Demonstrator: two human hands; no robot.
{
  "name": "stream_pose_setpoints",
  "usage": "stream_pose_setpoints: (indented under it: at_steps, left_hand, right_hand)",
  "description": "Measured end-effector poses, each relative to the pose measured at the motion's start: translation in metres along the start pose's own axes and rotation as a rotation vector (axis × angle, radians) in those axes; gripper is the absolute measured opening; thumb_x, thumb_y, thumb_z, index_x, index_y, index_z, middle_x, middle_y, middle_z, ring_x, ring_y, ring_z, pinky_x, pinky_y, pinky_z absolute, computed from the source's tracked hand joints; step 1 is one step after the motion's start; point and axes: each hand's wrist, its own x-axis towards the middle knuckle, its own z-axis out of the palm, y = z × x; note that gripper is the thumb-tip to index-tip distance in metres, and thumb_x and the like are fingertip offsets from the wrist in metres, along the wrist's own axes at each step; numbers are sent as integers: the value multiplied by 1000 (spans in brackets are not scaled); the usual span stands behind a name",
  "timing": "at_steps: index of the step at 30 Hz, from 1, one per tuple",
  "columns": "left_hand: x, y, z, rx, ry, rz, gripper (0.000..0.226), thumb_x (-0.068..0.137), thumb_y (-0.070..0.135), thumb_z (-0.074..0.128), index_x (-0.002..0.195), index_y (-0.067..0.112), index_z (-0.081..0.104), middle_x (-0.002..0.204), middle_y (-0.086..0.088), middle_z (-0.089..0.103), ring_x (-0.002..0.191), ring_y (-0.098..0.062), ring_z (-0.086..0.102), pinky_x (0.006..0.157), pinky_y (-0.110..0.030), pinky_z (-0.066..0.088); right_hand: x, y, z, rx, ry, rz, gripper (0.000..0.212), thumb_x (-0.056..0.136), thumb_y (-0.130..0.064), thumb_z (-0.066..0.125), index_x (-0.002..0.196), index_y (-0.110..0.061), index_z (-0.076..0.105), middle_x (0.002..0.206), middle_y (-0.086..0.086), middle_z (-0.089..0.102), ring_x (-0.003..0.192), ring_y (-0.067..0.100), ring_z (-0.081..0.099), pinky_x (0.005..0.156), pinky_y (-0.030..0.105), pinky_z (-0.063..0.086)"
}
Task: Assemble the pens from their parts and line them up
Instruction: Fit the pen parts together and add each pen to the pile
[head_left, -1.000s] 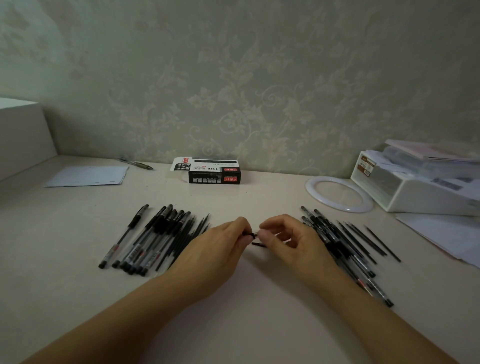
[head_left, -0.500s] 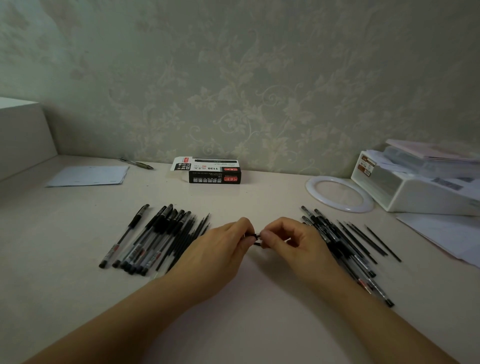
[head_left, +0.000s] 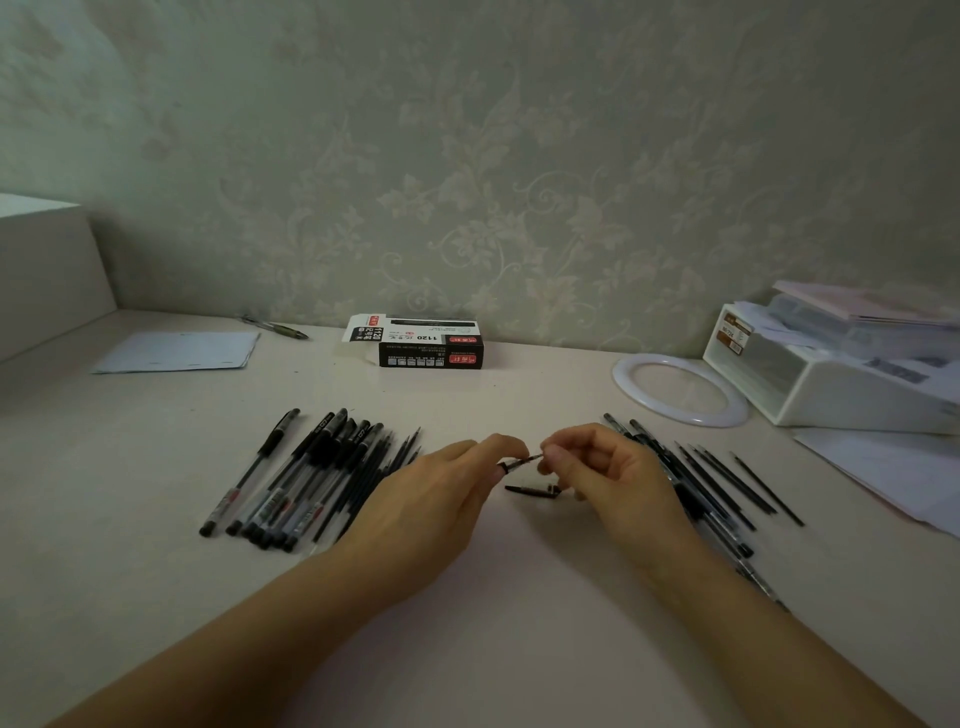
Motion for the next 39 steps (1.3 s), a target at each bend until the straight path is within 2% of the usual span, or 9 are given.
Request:
stream_pose_setpoints:
  at_steps: [2, 4, 7, 9, 18, 22, 27, 31, 39]
  left_hand:
    - [0, 0, -1, 3, -6, -3, 27, 102, 33, 32, 124, 44, 41, 86, 14, 53, 72, -12, 52, 62, -39, 48]
    - [0, 0, -2, 19, -11, -12, 28, 102, 33, 31, 125, 44, 42, 81, 13, 48, 71, -12, 51, 61, -39, 48]
    - [0, 0, -2, 36, -12, -35, 30, 101, 33, 31, 126, 45, 43, 82, 13, 47, 72, -12, 51, 62, -38, 48]
    - [-1, 0, -2, 28, -19, -46, 31, 102, 32, 32, 127, 46, 44, 82, 14, 47, 74, -12, 51, 63, -37, 48]
    - [-1, 0, 0, 27, -29, -77, 35, 101, 29, 34, 130, 47, 44, 82, 14, 46, 77, -12, 52, 68, -39, 49]
    - [0, 0, 0, -32, 22, -84, 37, 101, 28, 34, 130, 48, 45, 87, 11, 52, 80, -14, 54, 70, -41, 48]
    - [2, 4, 0, -88, 93, -53, 39, 101, 30, 31, 133, 44, 48, 84, 13, 50, 76, -13, 53, 66, -41, 49]
    - [2, 6, 1, -109, 106, -17, 41, 98, 33, 31, 133, 43, 48, 82, 12, 50, 73, -12, 52, 63, -41, 48]
    - [3, 5, 3, -97, 112, 9, 44, 98, 34, 31, 138, 47, 41, 82, 8, 50, 73, -15, 53, 63, -43, 48]
  right_hand:
    - [2, 1, -4, -36, 78, -6, 6, 87, -11, 71, 88, -17, 71, 78, -2, 75, 66, 0, 64, 63, 9, 48]
    - [3, 3, -9, -212, 119, -40, 9, 85, -11, 73, 85, -19, 72, 77, -4, 73, 69, 2, 65, 67, 12, 50]
    - [2, 8, -11, -611, 62, -129, 10, 84, -12, 73, 84, -22, 74, 74, -12, 67, 72, 2, 59, 66, 9, 44]
    - [1, 10, -10, -753, 5, -182, 11, 86, -13, 70, 86, -22, 75, 77, -12, 64, 71, 3, 57, 67, 8, 42]
    - [1, 12, -9, -789, -11, -207, 13, 88, -14, 69, 97, -21, 75, 84, -11, 59, 70, 2, 56, 70, 5, 39]
    - [-2, 3, -4, -567, 83, -194, 8, 90, -28, 67, 95, -27, 73, 84, -11, 67, 73, 5, 62, 67, 10, 45]
    - [-9, -10, 10, -78, -82, 16, 9, 89, -25, 69, 90, -24, 79, 81, -6, 76, 72, 1, 67, 67, 11, 50]
    - [-11, -10, 12, 65, -110, 89, 13, 88, -25, 69, 94, -22, 80, 89, 3, 77, 76, 10, 67, 73, 19, 55]
    - [-10, -12, 11, 248, -90, 142, 23, 78, -33, 69, 94, -20, 78, 97, 4, 77, 80, 10, 70, 73, 21, 57]
